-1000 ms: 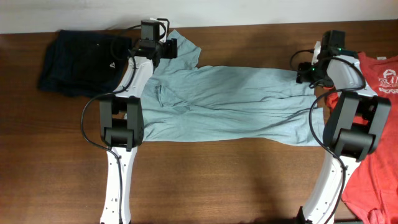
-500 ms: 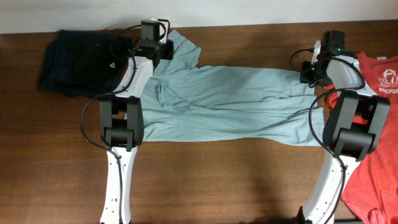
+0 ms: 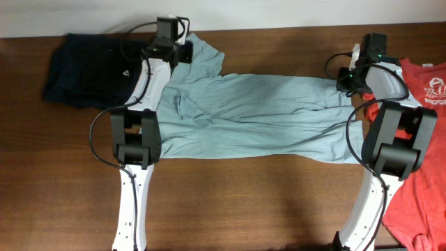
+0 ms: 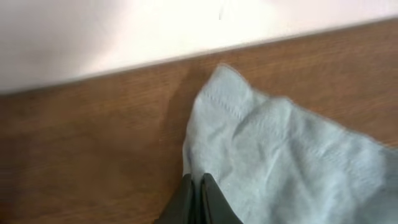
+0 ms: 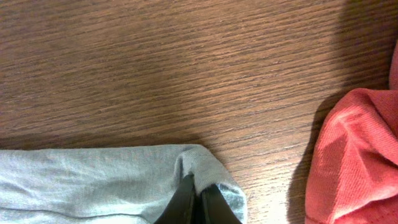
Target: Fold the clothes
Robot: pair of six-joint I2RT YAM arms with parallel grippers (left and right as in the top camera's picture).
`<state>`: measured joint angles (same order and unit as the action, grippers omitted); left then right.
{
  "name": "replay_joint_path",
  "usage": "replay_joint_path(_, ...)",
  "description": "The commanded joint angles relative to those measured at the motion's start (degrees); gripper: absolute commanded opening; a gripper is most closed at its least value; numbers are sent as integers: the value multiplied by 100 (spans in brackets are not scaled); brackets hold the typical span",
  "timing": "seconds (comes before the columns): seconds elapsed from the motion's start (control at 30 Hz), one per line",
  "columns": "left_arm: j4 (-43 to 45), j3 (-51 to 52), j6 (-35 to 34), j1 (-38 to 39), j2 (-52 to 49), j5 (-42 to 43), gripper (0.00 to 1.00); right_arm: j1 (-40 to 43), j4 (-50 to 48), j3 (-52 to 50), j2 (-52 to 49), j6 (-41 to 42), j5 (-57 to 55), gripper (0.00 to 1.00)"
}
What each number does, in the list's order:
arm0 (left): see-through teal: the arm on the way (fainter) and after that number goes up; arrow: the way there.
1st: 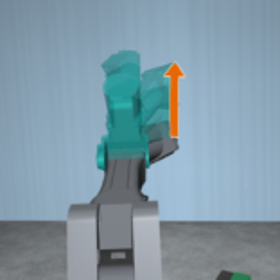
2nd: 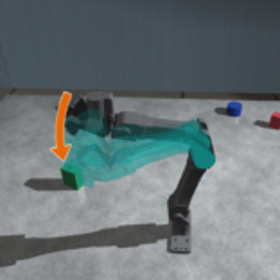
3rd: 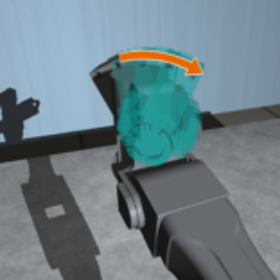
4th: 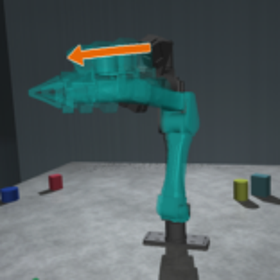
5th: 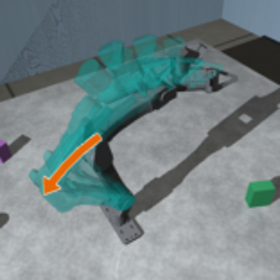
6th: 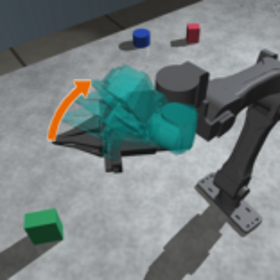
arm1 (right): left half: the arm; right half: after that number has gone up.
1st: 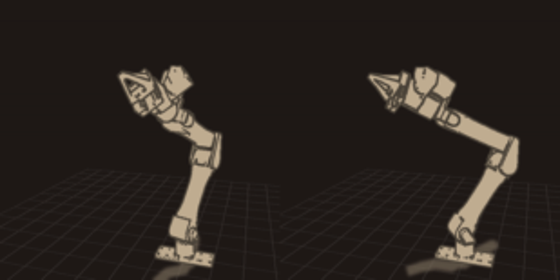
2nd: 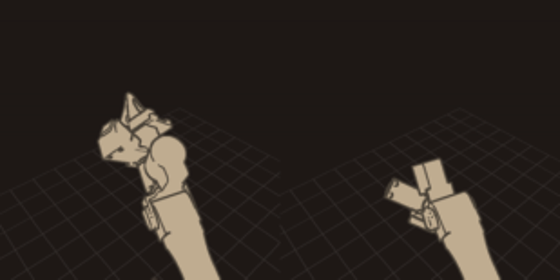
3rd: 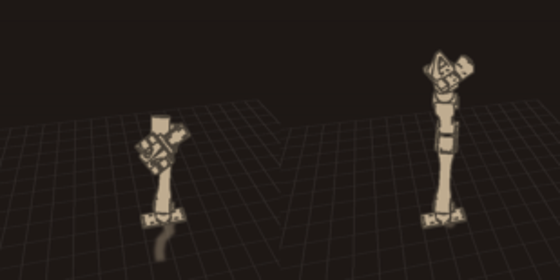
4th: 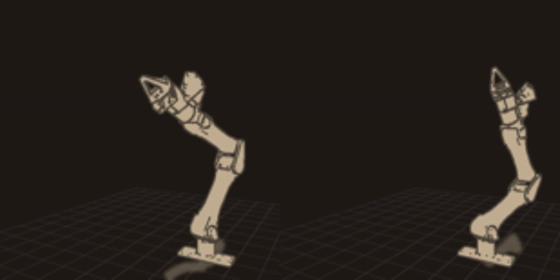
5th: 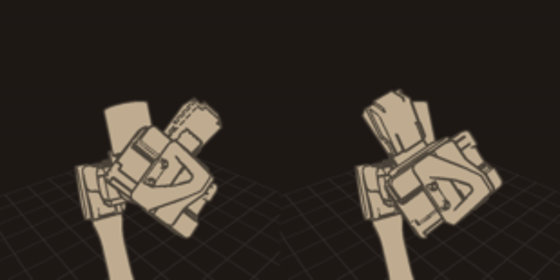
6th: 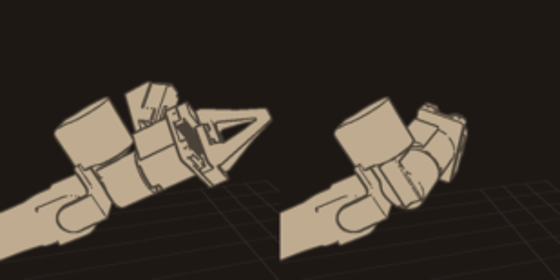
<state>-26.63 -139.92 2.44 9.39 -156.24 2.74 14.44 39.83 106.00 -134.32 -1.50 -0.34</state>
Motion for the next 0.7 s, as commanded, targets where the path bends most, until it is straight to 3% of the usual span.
replay_joint_path(0.0,-142,-501,111,22,-144,-59,4,-15,-44,68,-105,44,-7,5)
replay_joint_path(0.27,-369,-702,109,22,-168,-37,1,-15,-50,68,-105,46,-7,4)
replay_joint_path(0.37,-396,-702,111,31,-236,-39,12,-15,-70,68,-105,46,-7,4)
replay_joint_path(0.43,-387,-702,114,33,-323,-39,29,-15,-85,68,-105,46,-7,4)
replay_joint_path(0.67,-352,-697,227,48,-597,-42,45,-15,-107,68,-105,44,-7,4)
